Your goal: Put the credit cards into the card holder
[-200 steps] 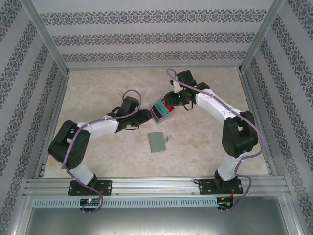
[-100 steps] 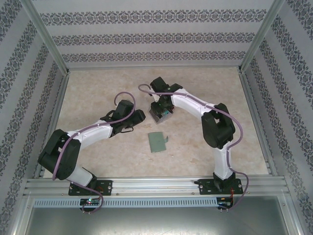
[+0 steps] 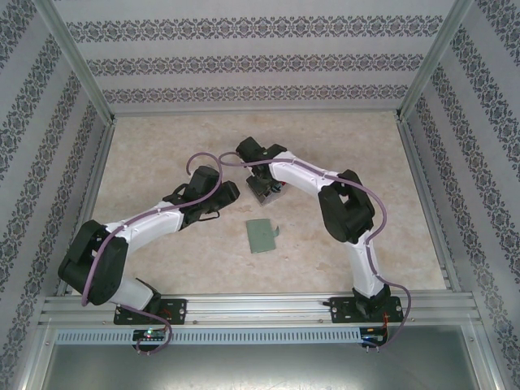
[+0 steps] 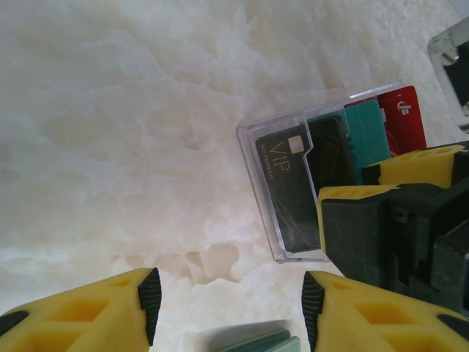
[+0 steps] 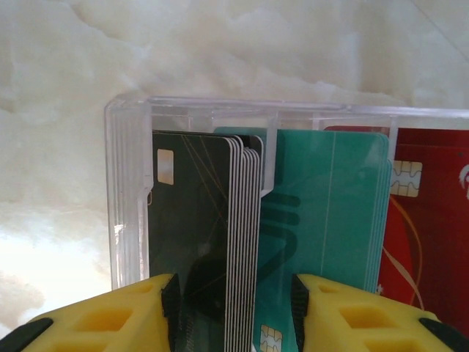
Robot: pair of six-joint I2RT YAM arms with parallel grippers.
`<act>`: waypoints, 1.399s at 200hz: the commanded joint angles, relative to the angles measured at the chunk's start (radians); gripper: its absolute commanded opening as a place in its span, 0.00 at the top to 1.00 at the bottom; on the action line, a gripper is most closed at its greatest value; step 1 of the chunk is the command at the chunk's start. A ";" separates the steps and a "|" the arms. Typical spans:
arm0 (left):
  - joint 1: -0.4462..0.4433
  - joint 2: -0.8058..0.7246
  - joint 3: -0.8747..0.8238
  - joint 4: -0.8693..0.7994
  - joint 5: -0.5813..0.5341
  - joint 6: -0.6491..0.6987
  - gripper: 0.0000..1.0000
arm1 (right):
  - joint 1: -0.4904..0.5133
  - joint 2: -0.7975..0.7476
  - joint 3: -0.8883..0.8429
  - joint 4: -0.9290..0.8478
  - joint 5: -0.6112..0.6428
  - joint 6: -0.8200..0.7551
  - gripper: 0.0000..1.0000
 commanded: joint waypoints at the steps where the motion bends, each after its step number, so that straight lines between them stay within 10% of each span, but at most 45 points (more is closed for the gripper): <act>1: -0.002 -0.017 -0.005 -0.032 -0.025 -0.010 0.44 | 0.015 0.017 0.020 -0.023 0.139 -0.030 0.56; 280: -0.002 0.041 0.024 -0.019 0.020 -0.024 0.44 | -0.011 -0.109 -0.048 0.024 0.089 0.007 0.90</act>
